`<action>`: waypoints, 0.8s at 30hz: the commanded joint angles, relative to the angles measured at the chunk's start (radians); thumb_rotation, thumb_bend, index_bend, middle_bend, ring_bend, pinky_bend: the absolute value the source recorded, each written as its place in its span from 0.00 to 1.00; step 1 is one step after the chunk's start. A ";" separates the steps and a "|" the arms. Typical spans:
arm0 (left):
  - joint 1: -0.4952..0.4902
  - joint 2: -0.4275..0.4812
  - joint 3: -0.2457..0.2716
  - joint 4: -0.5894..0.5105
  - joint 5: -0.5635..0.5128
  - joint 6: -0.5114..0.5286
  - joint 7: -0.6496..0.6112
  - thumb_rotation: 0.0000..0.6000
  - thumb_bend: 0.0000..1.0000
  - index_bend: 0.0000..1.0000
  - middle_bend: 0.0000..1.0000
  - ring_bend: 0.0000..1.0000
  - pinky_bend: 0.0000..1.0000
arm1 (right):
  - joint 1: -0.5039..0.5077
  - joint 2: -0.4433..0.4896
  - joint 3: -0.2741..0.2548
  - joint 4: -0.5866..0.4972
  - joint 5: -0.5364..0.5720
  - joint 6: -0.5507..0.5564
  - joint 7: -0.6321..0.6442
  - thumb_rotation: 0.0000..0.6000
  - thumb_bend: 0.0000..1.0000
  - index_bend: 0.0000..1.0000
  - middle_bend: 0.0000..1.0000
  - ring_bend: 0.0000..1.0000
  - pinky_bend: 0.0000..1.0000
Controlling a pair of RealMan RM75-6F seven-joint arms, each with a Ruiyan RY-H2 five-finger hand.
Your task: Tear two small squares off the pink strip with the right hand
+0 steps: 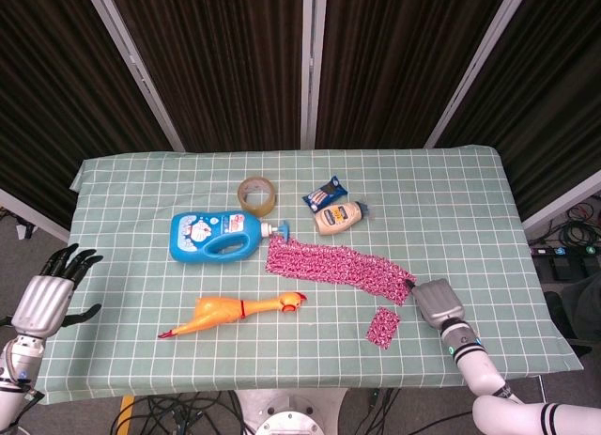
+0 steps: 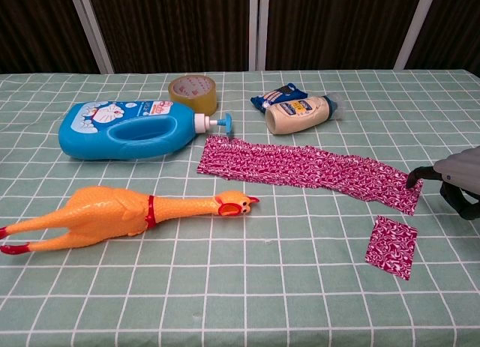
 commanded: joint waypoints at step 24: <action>0.000 -0.006 0.004 -0.001 0.001 -0.004 0.010 1.00 0.18 0.17 0.12 0.00 0.11 | -0.070 0.105 -0.105 -0.058 -0.056 0.057 0.061 1.00 1.00 0.21 0.93 0.85 0.74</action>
